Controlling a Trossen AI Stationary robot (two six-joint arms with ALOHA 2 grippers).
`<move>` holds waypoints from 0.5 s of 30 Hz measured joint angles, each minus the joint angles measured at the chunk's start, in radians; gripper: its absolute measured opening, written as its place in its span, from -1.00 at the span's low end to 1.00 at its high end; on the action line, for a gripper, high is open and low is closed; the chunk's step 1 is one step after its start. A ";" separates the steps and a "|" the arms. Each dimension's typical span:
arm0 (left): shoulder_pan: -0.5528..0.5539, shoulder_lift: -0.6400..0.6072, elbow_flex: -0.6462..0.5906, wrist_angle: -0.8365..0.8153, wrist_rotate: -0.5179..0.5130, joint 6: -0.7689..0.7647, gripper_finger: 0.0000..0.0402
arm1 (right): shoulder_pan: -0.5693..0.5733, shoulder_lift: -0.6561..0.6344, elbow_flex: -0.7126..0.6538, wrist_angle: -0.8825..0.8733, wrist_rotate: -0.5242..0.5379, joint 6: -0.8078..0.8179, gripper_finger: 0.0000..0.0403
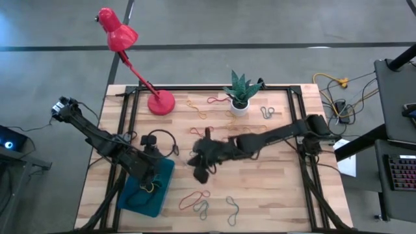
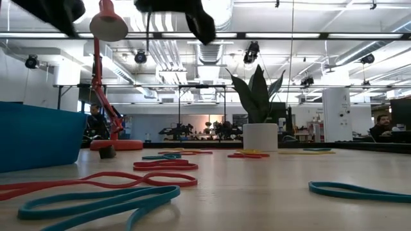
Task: Pick and place rubber bands into bin
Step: Put the blue rubber band into the blue bin
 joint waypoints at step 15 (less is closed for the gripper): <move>0.000 0.000 0.042 0.147 -0.292 0.191 0.07 | -0.073 0.031 0.193 -0.135 -0.003 -0.111 -0.96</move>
